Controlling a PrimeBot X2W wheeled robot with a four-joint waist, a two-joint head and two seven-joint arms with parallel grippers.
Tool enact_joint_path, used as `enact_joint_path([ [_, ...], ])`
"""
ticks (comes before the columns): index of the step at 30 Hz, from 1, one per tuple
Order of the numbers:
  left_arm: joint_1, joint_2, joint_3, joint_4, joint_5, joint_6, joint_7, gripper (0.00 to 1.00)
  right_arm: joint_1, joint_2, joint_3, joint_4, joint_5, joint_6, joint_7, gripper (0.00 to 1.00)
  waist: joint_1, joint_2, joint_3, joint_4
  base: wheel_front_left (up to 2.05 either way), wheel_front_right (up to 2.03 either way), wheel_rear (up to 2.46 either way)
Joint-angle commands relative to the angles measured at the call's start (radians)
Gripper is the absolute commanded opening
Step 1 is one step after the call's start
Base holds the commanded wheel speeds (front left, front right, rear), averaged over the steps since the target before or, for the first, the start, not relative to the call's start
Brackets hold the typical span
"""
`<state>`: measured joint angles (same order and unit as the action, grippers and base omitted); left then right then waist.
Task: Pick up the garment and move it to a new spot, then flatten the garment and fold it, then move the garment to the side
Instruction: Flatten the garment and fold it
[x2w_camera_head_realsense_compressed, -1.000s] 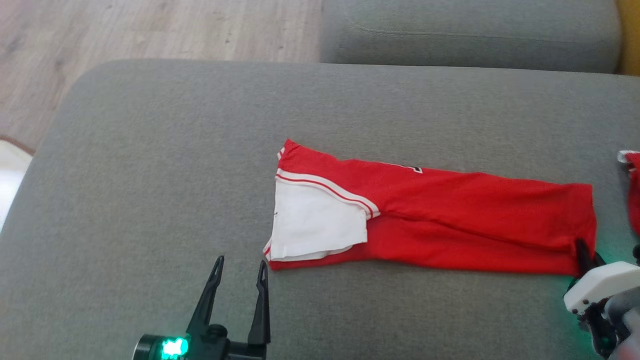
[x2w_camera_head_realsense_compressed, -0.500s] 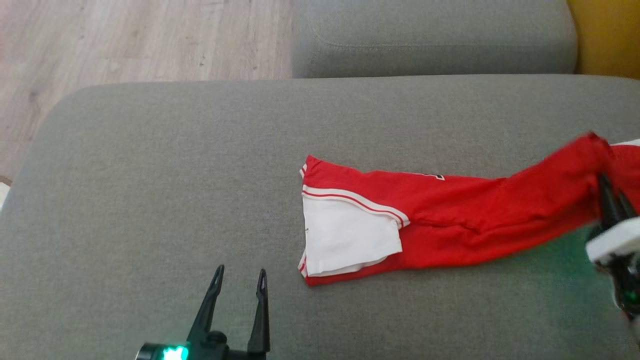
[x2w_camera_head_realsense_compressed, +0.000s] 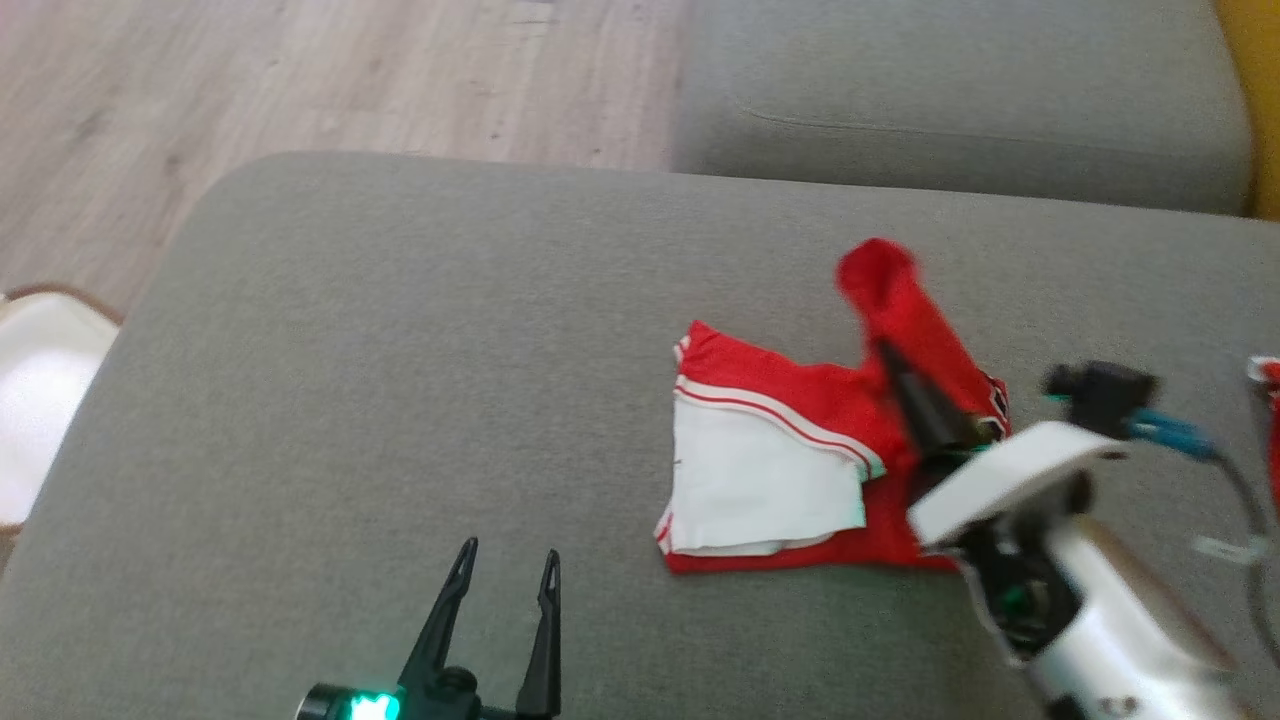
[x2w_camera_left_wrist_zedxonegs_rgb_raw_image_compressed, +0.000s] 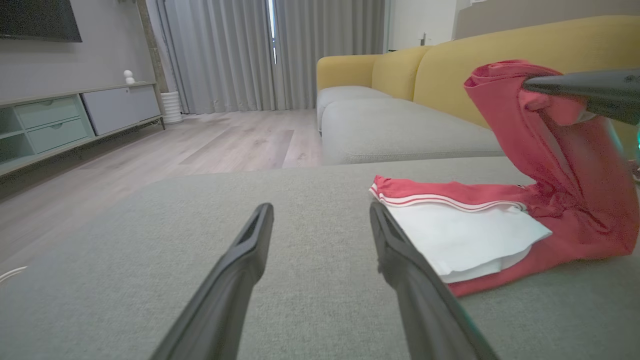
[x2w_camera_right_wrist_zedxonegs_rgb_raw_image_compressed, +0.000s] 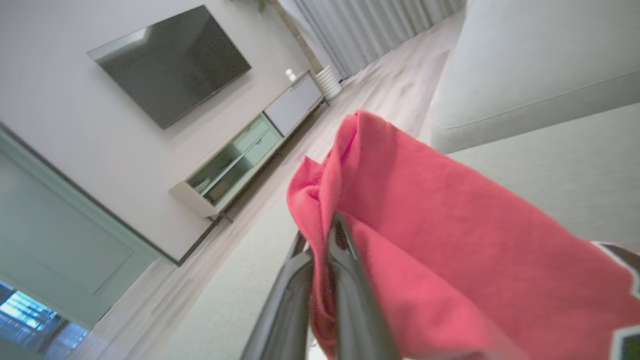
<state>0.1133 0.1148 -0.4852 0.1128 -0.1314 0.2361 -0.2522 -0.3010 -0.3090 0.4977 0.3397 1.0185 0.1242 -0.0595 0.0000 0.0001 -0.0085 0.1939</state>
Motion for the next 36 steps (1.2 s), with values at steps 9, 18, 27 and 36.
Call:
enact_joint_path([
  [9,-0.027,-0.026,0.046,-0.014,0.023,-0.021,-0.010,1.00,-0.149,0.171,0.145,0.117,-0.051,0.007,0.028,1.00,0.0000,-0.0001,0.018,0.100,0.00,0.00,0.00],
  [18,-0.009,-0.036,0.088,-0.028,0.017,-0.018,-0.010,1.00,-0.125,0.075,0.168,0.091,-0.099,0.007,-0.085,1.00,0.0000,-0.0001,-0.004,0.020,0.00,0.00,0.00],
  [27,0.012,-0.044,0.146,-0.056,0.011,-0.009,-0.010,1.00,-0.003,-0.045,0.017,0.064,-0.326,0.007,-0.200,1.00,0.0000,-0.0001,-0.039,-0.083,0.00,0.00,0.00],
  [36,0.039,-0.051,0.194,-0.070,0.003,-0.018,-0.010,1.00,0.325,0.063,-0.300,-0.124,-0.694,0.007,-0.202,1.00,0.0000,-0.0001,-0.076,-0.128,0.00,0.00,0.00],
])
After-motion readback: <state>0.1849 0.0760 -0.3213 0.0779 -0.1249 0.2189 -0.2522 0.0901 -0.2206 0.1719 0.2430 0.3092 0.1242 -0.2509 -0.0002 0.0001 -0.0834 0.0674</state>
